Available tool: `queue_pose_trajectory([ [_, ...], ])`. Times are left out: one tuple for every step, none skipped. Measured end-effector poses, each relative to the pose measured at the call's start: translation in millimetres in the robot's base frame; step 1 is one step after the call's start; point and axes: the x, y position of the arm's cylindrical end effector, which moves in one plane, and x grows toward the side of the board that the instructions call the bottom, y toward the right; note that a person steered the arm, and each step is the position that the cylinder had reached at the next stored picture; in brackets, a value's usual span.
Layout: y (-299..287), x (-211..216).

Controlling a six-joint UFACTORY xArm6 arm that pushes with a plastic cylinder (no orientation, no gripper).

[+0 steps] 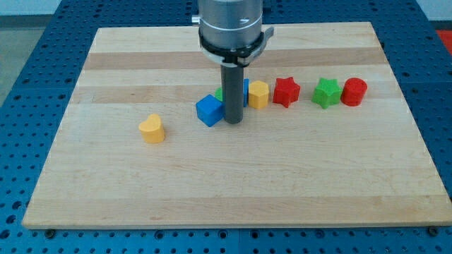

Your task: Separate blue triangle and yellow hexagon

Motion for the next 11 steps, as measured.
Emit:
queue_pose_trajectory([
  [4, -22],
  [4, -31],
  [9, -31],
  [21, -34],
  [33, -40],
  [39, -44],
  [38, -45],
  [34, -45],
  [26, -49],
  [18, -51],
  [17, -52],
])
